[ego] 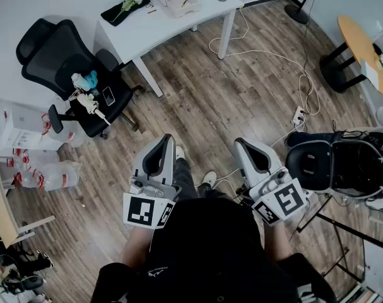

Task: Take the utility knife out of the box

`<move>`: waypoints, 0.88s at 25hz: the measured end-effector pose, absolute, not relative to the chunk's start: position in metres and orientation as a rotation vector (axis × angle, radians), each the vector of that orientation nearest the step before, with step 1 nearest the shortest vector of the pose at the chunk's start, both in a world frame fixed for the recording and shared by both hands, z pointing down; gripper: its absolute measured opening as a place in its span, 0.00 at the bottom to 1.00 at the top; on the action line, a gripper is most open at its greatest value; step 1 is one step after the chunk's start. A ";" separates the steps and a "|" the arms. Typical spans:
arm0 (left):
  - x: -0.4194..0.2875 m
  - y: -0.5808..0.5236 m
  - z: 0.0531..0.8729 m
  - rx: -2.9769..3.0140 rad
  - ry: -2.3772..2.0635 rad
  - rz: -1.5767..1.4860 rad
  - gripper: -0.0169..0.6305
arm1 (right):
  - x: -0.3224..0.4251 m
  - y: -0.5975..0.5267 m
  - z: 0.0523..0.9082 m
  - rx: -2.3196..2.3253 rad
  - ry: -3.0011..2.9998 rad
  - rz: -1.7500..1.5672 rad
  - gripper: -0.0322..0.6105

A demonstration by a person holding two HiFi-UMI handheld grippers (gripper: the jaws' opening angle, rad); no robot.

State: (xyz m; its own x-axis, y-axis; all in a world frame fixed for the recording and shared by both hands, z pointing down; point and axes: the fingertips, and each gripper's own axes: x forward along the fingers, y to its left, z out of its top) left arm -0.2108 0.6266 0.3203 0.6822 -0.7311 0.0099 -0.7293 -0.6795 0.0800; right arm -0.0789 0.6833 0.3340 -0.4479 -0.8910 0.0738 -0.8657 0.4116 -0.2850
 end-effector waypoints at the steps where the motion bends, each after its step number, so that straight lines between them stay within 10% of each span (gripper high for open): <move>1: -0.210 0.631 0.318 2.822 -1.217 -0.039 0.03 | -0.079 0.685 0.334 -1.600 2.567 -0.436 0.06; 22: -0.226 0.619 0.320 2.894 -1.170 -0.039 0.03 | -0.107 0.667 0.334 -1.635 2.576 -0.436 0.06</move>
